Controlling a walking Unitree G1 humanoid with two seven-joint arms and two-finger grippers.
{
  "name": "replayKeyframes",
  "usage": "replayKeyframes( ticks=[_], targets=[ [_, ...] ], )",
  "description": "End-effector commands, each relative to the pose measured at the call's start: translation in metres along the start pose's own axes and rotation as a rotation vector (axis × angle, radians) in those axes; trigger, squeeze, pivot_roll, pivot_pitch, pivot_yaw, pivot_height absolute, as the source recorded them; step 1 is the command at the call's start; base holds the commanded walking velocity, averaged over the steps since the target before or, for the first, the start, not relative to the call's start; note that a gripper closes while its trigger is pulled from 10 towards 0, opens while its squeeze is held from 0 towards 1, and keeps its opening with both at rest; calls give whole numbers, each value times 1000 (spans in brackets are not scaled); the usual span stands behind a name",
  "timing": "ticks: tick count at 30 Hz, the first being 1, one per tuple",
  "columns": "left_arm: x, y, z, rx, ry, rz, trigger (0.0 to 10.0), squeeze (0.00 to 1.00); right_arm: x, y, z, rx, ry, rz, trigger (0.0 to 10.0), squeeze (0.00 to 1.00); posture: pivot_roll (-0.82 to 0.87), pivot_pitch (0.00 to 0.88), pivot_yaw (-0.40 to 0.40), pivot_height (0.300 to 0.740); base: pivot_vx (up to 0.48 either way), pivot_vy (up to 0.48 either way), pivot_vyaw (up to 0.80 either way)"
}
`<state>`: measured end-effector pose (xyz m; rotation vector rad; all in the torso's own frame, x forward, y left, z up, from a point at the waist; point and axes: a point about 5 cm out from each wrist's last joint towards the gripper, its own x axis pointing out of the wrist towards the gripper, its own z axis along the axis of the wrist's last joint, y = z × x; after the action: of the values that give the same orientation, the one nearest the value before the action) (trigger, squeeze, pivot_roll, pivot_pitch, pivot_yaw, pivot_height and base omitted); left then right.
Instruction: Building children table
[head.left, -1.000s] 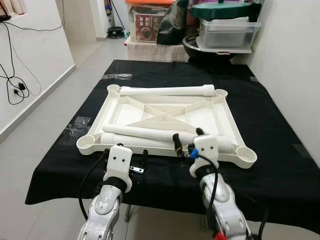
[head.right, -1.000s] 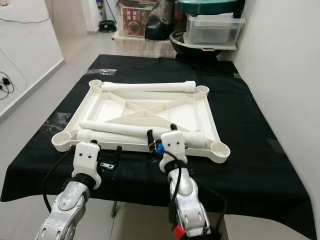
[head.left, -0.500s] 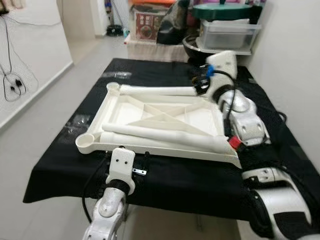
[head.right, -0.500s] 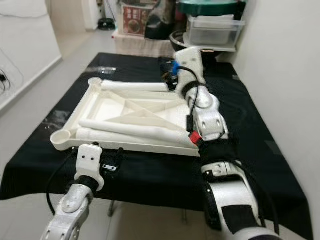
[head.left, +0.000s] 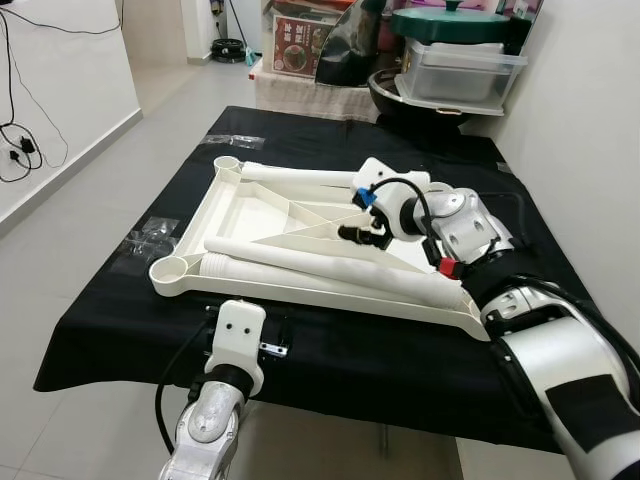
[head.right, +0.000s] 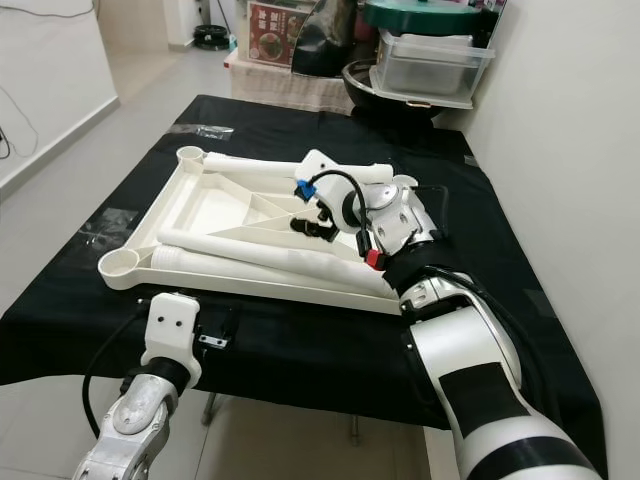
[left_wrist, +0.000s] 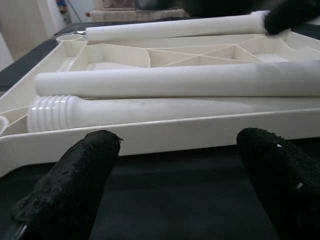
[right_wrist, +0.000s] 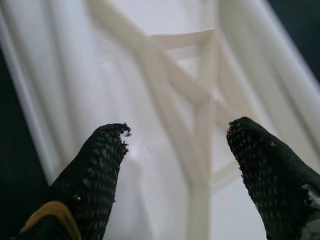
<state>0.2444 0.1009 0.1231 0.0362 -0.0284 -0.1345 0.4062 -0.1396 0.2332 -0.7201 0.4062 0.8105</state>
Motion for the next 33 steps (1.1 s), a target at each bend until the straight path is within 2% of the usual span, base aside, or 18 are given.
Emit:
replayKeyframes(
  ticks=[1, 5, 8, 11, 12, 26, 33],
  targets=[
    [-2, -8, 0, -19, 15, -6, 10000, 0, -7, -5, 4, -37, 15, 47, 10000, 0, 27, 0, -140, 740, 0, 0, 0],
    [-7, -11, 0, -40, 25, -1, 10000, 0, -14, -6, 0, -98, 89, 170, 10000, 0, 18, 0, -152, 740, 0, 0, 0],
    [-8, -11, 0, -42, 26, 0, 10000, 0, -14, -5, 0, -108, 104, 189, 10000, 0, 18, 0, -155, 740, 0, 0, 0],
    [-10, -11, 1, -46, 28, 3, 10000, 0, -12, -4, -1, -114, 135, 194, 10000, 0, 19, 0, -160, 740, 0, 0, 0],
    [-13, -12, 3, -52, 29, 7, 10000, 0, -7, 0, -2, -125, 183, 201, 10000, 0, 13, 0, -166, 740, 0, 0, 0],
    [-22, -17, 13, -77, 32, 19, 10000, 0, 11, 15, 8, -129, 206, 207, 10000, 0, 2, 20, -188, 740, 0, 0, 0],
    [-28, -20, 18, -94, 38, 28, 10000, 0, 17, 22, 5, -170, 255, 232, 10000, 0, -9, 55, -205, 740, 0, 0, 0]
  ],
)
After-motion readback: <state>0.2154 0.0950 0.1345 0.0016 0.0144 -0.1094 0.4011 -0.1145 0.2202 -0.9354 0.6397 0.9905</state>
